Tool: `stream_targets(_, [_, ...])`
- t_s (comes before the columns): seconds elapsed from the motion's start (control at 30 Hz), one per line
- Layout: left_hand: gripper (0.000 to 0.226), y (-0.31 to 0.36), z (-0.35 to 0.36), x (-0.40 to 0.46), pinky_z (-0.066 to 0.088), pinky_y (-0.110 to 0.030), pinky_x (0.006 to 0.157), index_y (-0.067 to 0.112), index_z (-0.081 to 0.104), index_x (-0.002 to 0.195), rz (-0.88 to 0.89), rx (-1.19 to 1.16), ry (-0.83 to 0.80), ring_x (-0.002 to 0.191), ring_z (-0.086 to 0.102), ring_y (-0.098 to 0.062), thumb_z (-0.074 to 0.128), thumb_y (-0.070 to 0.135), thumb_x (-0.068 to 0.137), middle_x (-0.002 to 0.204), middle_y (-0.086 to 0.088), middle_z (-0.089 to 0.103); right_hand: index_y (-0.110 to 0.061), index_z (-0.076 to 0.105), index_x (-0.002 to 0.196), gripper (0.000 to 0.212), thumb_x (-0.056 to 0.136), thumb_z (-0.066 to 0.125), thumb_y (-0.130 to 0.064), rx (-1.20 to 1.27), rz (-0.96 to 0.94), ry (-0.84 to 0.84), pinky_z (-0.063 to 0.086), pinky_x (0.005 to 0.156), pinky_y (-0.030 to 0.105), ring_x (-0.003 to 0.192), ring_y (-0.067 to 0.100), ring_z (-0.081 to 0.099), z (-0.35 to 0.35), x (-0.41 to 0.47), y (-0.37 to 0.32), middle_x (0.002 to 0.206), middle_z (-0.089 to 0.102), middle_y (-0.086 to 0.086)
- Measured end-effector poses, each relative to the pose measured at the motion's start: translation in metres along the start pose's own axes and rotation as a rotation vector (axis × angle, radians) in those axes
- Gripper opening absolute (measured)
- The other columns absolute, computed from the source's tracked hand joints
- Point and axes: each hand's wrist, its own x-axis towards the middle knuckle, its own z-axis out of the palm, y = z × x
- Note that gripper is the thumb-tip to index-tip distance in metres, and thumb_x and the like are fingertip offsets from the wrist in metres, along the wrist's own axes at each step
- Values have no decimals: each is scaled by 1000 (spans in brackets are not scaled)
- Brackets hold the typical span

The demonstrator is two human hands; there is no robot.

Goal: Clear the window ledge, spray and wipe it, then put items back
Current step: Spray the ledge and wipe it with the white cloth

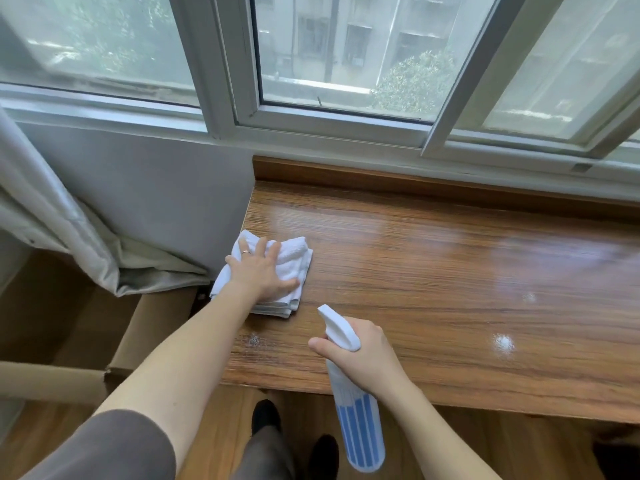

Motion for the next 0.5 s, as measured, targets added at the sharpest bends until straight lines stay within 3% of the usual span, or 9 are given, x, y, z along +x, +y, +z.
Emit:
stream_targets(0.13, [94,-3,-1,-2,20,-67,106,33,9,152,6,9,-7,146,-1,-45,39,82,78,159,4,9,-16,52,68,46,81,73,-54,-26,-13,-44,32,57,23,58,7,41,14,-7,2,64,48,-5])
stream_targets(0.3, [93,-6,-1,7,20,-68,106,34,9,152,28,4,-20,146,-3,-46,38,82,78,158,4,11,-10,56,73,62,71,65,-71,-86,57,-119,34,61,31,63,11,45,37,-8,8,68,53,1])
stream_targets(0.5, [92,-15,-3,17,21,-68,106,35,9,152,74,16,-22,146,-1,-46,37,83,78,158,3,11,-21,50,65,52,67,67,-70,-99,130,-154,34,60,30,60,10,41,53,-8,3,65,47,-5])
